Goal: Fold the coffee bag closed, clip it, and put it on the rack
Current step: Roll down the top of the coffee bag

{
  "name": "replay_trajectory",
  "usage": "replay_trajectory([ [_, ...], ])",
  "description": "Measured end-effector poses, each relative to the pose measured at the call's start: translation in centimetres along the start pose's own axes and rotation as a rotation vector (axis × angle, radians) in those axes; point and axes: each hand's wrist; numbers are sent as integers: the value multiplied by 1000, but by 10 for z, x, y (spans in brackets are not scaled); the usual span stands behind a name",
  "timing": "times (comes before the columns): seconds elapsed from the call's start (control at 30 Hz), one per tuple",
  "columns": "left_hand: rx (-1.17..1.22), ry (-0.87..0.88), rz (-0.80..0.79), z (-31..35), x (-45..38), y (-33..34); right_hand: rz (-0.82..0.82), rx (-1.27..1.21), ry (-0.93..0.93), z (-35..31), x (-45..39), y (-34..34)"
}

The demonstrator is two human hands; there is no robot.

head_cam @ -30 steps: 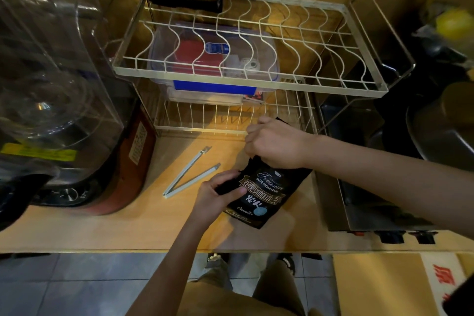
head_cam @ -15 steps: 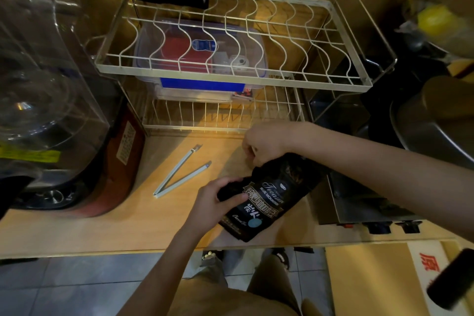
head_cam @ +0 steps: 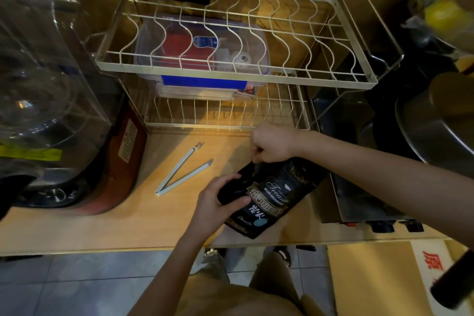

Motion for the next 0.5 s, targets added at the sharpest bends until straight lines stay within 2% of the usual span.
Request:
replay_trajectory([
  [0.1,88,-17,2,-3,-2,-4,69,7,-11,-6,4,-3],
  [0.23,62,-3,24,-8,-1,-7,156,136,3,-11,6,-5],
  [0.4,-14,67,78,-1,1,-9,125,201,-38,-14,2,-6],
  [0.5,67,83,66,5,3,-5,94,166,-61,-13,5,-10],
])
Point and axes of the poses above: each hand's wrist, its own x-axis away from the middle knuckle, its own y-axis out of the palm, z = x × y, and after that the axes turned 5 degrees about -y, right-handed
